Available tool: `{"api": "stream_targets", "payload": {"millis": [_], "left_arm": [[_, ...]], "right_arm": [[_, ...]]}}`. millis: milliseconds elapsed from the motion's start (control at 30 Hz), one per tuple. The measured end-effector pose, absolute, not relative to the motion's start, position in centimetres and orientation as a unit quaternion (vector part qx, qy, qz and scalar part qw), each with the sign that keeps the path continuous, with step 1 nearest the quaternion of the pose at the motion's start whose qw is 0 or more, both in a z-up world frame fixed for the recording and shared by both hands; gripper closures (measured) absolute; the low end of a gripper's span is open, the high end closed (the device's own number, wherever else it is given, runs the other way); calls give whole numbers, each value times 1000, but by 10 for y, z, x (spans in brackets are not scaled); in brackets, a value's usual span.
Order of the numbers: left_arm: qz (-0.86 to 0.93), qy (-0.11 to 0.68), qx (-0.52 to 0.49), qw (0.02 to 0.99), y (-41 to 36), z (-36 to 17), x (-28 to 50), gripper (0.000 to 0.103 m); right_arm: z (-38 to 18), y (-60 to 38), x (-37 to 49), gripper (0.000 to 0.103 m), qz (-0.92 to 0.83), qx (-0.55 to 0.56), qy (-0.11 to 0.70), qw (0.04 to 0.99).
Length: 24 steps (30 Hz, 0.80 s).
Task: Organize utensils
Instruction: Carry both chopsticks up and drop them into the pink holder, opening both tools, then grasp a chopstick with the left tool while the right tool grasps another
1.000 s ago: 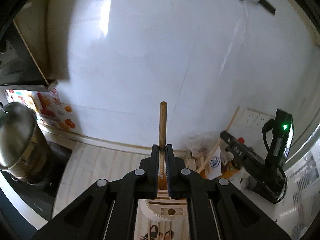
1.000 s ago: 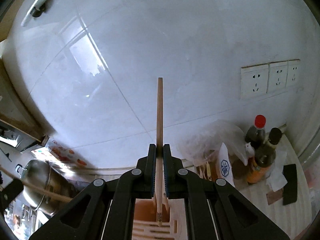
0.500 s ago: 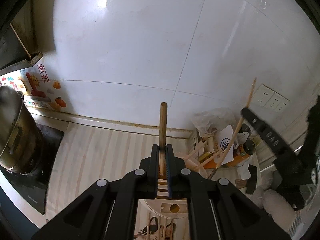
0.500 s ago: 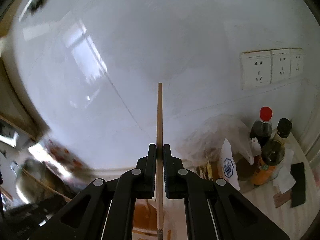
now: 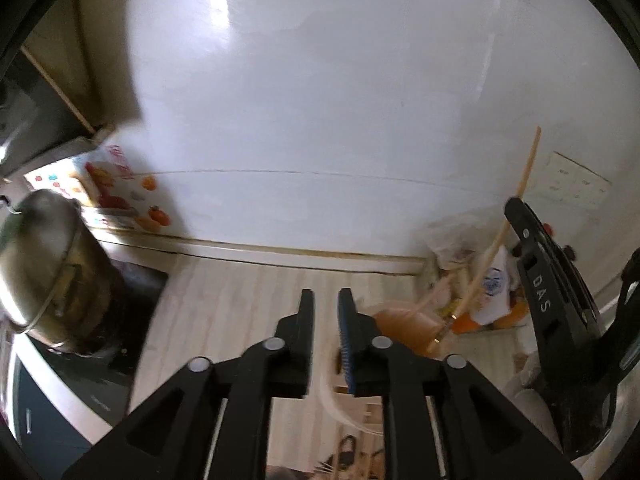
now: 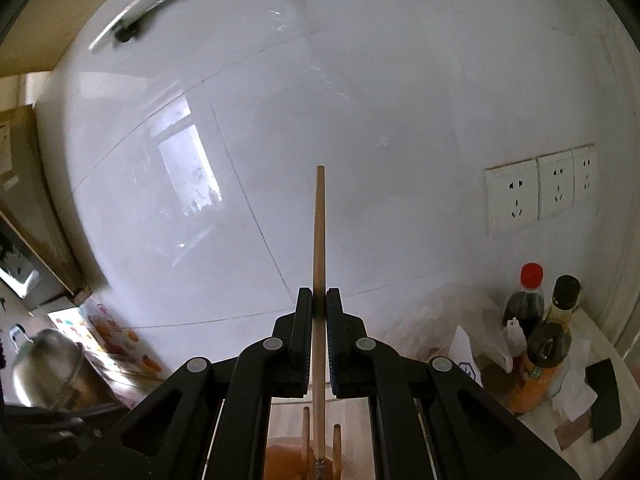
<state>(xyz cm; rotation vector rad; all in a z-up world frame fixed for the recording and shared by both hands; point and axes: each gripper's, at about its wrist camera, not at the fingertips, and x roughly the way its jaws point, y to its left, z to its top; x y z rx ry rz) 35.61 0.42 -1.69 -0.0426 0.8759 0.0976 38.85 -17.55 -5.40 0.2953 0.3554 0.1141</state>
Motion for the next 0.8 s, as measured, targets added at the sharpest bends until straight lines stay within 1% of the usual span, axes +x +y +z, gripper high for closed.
{"api": "stream_targets", "payload": {"millis": [33, 67, 100, 133, 200, 233, 267, 300, 333, 367, 400, 433, 467, 500, 533, 633, 667, 733, 767, 800], "left_arm": [[63, 419, -15, 906, 7, -17, 354, 60], [78, 413, -10, 907, 10, -17, 351, 45], [90, 406, -7, 909, 12, -17, 350, 25], [103, 397, -2, 912, 15, -17, 346, 23], [124, 388, 4, 913, 24, -20, 342, 23], [129, 391, 3, 911, 29, -23, 342, 19], [133, 395, -1, 909, 36, -26, 340, 15], [134, 397, -4, 908, 42, -28, 339, 4], [135, 399, -7, 907, 46, -30, 338, 0], [136, 399, -12, 907, 53, -33, 335, 0], [137, 400, -15, 906, 57, -35, 332, 0], [137, 401, -17, 906, 60, -36, 328, 0], [136, 401, -18, 906, 63, -38, 324, 0], [136, 402, -18, 905, 65, -40, 320, 0], [135, 406, -18, 904, 67, -44, 315, 0], [130, 410, -14, 903, 68, -56, 303, 0], [134, 411, -10, 902, 68, -63, 296, 0], [142, 417, -8, 898, 65, -75, 287, 0], [135, 422, -7, 896, 63, -83, 285, 0], [125, 434, -5, 892, 59, -93, 283, 0]], "right_arm": [[-57, -174, 388, 96, 56, 142, 174, 973], [-60, -173, 387, 96, 57, 141, 174, 973], [-63, -171, 388, 96, 61, 140, 179, 972], [-66, -169, 389, 96, 61, 137, 187, 971], [-74, -167, 387, 96, 61, 137, 193, 970], [-76, -167, 386, 96, 62, 136, 196, 969], [-78, -167, 385, 96, 68, 135, 201, 968], [-80, -166, 385, 96, 76, 132, 215, 965], [-81, -166, 386, 95, 85, 129, 231, 961], [-83, -167, 387, 91, 95, 129, 249, 955], [-82, -170, 385, 75, 101, 128, 263, 951], [-79, -176, 379, 65, 104, 129, 269, 949], [-77, -180, 375, 46, 106, 131, 272, 947], [-74, -188, 367, 41, 104, 135, 274, 947], [-72, -196, 361, 41, 99, 138, 274, 947], [-72, -219, 338, 41, 83, 148, 308, 936], [-74, -224, 333, 37, 72, 149, 317, 934], [-84, -236, 318, 25, 61, 158, 331, 928], [-91, -243, 309, 15, 51, 163, 338, 926], [-99, -249, 301, 11, 40, 170, 346, 922]]}}
